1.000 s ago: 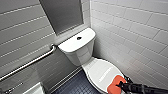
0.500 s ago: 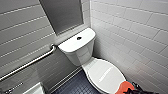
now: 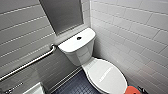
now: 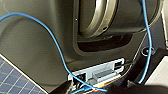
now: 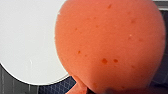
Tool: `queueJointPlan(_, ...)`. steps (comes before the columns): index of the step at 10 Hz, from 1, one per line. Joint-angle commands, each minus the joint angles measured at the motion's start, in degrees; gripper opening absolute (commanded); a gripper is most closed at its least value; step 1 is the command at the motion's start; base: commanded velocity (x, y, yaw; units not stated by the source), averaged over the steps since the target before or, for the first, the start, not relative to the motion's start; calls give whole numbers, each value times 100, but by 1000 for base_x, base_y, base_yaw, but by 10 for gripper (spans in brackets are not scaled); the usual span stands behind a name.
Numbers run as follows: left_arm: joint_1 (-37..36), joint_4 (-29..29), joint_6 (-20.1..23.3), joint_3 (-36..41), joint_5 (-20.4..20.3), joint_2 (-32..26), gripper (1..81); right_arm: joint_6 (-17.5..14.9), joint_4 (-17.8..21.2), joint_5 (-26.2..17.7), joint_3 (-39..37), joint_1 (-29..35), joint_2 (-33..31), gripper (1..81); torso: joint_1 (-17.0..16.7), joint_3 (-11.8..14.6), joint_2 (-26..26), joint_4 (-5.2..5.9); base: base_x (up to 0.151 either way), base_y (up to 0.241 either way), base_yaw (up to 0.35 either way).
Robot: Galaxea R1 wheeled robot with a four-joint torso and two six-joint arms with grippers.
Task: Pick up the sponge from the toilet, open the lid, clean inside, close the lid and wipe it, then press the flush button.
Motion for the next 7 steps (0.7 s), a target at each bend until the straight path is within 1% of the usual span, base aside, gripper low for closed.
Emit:
queueJointPlan(1, 177, 105, 0, 104, 127, -82, 811, -8, -316, -1147, 1684, 1382, -258, 10, 0, 0, 0, 0, 0, 0, 0)
queueJointPlan(2, 169, 105, 0, 104, 127, -82, 811, -8, -308, -1351, 1755, 1620, -63, 10, 0, 0, 0, 0, 0, 0, 0)
queueJointPlan(3, 169, 105, 0, 95, 127, -82, 811, -8, -299, -1685, 1782, 1858, 315, 10, 0, 0, 0, 0, 0, 0, 0)
queueJointPlan(4, 169, 105, 0, 104, 127, -82, 811, 1, -299, -1835, 1712, 2042, 698, 10, 0, 0, 0, 0, 0, 0, 0)
queueJointPlan(6, 160, 105, 0, 95, 127, -90, 811, 36, -290, -1853, 1274, 2376, 1429, 10, 0, 0, 0, 0, 0, 0, 0)
queueJointPlan(7, 160, 105, 0, 95, 127, -90, 811, 36, -246, -1852, 894, 2500, 1836, 10, 0, 0, 0, 0, 0, 0, 0)
